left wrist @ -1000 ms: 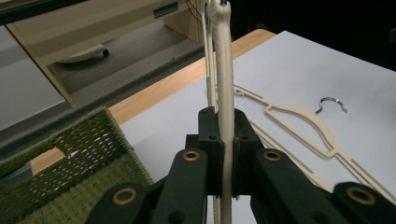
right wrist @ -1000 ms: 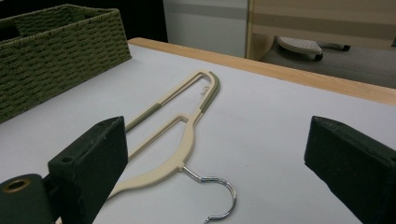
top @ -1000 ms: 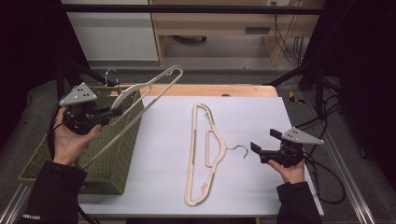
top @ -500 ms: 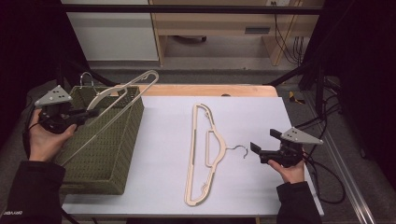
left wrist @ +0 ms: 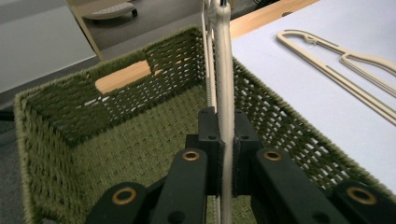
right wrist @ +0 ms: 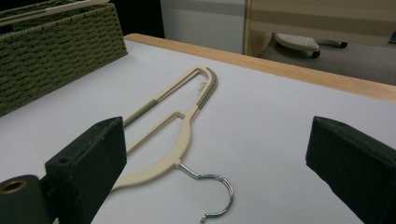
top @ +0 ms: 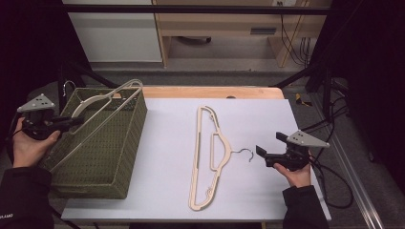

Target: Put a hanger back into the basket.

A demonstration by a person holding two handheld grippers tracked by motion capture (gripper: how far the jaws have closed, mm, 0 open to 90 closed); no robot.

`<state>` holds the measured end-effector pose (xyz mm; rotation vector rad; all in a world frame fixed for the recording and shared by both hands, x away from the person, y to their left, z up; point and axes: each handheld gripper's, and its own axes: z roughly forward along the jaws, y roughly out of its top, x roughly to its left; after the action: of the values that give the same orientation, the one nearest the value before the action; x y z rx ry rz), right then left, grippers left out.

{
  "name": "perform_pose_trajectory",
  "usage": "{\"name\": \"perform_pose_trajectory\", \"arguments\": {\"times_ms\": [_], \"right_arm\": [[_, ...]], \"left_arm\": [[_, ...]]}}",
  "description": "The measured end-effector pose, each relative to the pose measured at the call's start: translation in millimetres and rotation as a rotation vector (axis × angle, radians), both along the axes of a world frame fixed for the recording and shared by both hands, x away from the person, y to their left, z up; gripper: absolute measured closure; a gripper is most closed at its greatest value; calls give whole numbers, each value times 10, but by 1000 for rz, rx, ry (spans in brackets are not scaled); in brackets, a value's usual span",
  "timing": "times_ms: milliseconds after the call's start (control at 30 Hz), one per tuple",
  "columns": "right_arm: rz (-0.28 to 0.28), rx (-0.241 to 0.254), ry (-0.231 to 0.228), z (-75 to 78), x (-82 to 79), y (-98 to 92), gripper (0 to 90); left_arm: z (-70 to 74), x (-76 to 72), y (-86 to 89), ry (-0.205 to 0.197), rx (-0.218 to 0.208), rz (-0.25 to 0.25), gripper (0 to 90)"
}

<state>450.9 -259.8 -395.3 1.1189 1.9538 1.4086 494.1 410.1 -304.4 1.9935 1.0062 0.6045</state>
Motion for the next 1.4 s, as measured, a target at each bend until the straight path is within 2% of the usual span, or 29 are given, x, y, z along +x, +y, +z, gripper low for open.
{"name": "perform_pose_trajectory", "arguments": {"times_ms": [100,267,333,500,833,867,1000,1067,1167,1200,1300,1400], "right_arm": [[-1,1,1,-1,-1,-1,58],[0,2,-1,-1,-1,-6,58],[-1,3,3,0,-3,-4,58],[7,-11,5,-11,6,1,57],[8,-11,9,-14,6,8,58],[10,-14,8,-14,6,11,58],[11,-14,7,-12,5,14,58],[11,-14,8,-12,5,13,58],[13,-17,8,-17,9,18,58],[13,-16,10,-19,9,23,58],[17,-20,11,-20,11,23,59],[17,-20,11,-20,11,21,59]], "left_arm": [[-38,6,69,10,-11,1,854],[-118,-17,129,36,5,8,854],[-173,-17,156,56,15,18,854],[-349,20,140,110,8,22,853],[-631,78,126,198,-50,26,843],[-679,93,123,218,-47,27,837],[-759,115,138,246,-41,37,832],[-797,126,160,265,-34,50,831],[-812,147,146,291,4,72,832],[-816,153,147,288,16,75,831],[-825,166,162,275,16,126,821],[-834,188,190,268,33,187,738]]}}
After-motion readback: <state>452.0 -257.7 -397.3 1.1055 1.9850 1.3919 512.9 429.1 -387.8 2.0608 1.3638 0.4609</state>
